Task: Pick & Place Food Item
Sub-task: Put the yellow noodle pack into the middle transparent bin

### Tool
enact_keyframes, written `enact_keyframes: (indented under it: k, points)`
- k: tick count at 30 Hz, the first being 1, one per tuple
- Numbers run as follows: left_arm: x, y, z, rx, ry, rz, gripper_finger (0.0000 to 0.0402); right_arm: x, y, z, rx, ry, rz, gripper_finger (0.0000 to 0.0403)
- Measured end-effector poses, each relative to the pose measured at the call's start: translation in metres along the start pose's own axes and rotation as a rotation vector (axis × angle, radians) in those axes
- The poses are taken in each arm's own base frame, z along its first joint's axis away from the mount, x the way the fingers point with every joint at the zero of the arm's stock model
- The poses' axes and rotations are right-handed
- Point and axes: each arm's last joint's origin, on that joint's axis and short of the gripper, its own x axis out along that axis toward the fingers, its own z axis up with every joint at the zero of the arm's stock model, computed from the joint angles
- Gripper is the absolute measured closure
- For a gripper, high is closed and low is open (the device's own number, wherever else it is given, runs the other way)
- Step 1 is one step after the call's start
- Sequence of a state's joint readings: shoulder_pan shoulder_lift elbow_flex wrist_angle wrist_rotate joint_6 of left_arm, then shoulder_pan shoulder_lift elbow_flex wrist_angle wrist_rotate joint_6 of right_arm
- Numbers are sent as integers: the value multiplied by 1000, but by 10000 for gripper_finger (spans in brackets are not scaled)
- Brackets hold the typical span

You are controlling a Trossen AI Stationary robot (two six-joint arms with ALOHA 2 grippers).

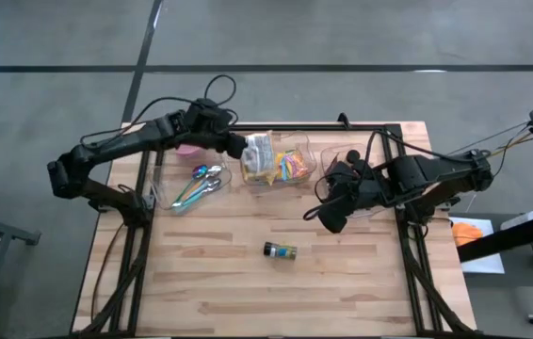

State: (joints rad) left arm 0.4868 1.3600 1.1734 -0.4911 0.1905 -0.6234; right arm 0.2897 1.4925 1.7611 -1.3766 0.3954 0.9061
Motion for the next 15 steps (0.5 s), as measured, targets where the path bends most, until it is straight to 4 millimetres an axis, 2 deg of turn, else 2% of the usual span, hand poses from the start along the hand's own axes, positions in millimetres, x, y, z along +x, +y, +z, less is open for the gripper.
enact_keyframes:
  k: [5, 15]
  points:
    - [9, 9, 5, -3, 10, 0, 401, 0, 0, 1, 2, -15, -11, 221]
    - [49, 22, 10, -24, 52, -33, 401, 0, -1, 1, 12, -24, -14, 221]
